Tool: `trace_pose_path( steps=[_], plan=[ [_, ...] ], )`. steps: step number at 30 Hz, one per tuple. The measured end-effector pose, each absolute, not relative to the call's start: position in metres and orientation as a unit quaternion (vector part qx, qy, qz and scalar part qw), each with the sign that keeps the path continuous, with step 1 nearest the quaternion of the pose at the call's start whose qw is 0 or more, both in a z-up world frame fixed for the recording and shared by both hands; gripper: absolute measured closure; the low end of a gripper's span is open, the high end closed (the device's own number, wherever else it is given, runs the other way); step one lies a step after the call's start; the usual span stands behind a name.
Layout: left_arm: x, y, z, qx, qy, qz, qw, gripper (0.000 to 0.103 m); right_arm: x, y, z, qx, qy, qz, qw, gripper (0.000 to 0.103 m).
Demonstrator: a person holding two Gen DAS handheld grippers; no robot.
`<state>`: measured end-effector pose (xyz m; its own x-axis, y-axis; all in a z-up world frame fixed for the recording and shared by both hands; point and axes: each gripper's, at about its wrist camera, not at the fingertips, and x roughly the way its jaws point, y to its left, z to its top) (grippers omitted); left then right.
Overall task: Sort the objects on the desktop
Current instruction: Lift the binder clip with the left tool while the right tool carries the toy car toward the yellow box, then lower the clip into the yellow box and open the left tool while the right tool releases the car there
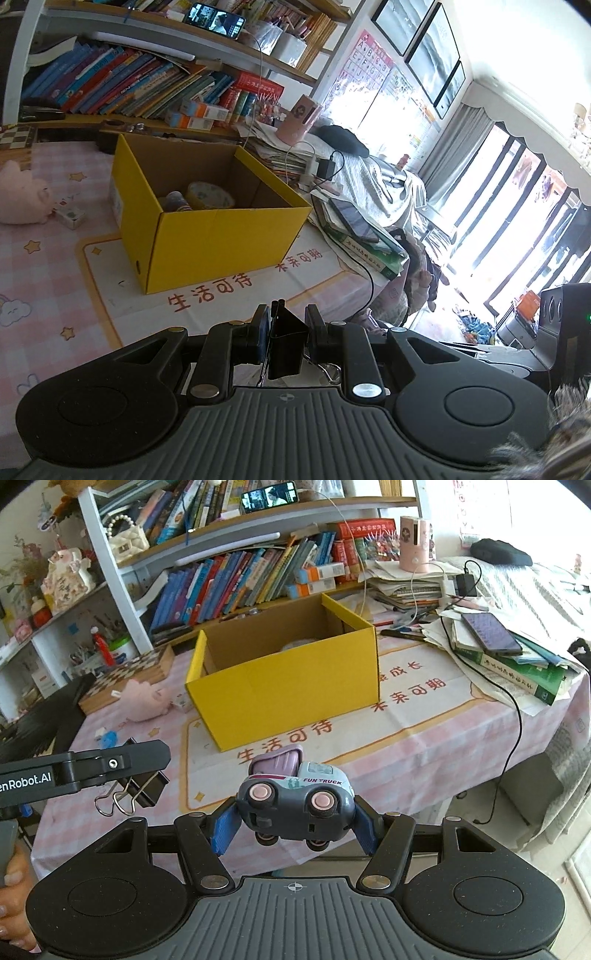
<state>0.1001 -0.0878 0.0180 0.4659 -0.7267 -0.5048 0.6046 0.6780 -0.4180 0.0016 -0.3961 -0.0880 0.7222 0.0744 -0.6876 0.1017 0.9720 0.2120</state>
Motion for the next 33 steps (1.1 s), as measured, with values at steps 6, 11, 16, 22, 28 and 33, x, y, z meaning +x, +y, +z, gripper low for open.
trace_pose_path(
  steps=[6, 11, 16, 22, 28, 33],
  plan=[
    [0.114, -0.104, 0.015, -0.096, 0.342, -0.384, 0.852, 0.084, 0.021, -0.411, -0.09, 0.113, 0.378, 0.002, 0.919, 0.04],
    [0.128, -0.117, 0.015, -0.101, 0.341, -0.378, 0.855, 0.084, 0.04, -0.424, -0.09, 0.108, 0.38, 0.014, 0.919, 0.04],
    [0.142, -0.13, 0.017, -0.104, 0.333, -0.379, 0.857, 0.084, 0.061, -0.438, -0.087, 0.108, 0.375, 0.025, 0.92, 0.04],
    [0.164, -0.144, 0.027, -0.101, 0.316, -0.362, 0.871, 0.084, 0.09, -0.453, -0.079, 0.109, 0.359, 0.051, 0.925, 0.04],
    [0.185, -0.153, 0.04, -0.096, 0.293, -0.343, 0.887, 0.084, 0.128, -0.46, -0.063, 0.083, 0.334, 0.085, 0.935, 0.04],
    [0.203, -0.162, 0.047, -0.09, 0.276, -0.32, 0.902, 0.084, 0.161, -0.46, -0.055, 0.042, 0.317, 0.113, 0.941, 0.04]
  ],
)
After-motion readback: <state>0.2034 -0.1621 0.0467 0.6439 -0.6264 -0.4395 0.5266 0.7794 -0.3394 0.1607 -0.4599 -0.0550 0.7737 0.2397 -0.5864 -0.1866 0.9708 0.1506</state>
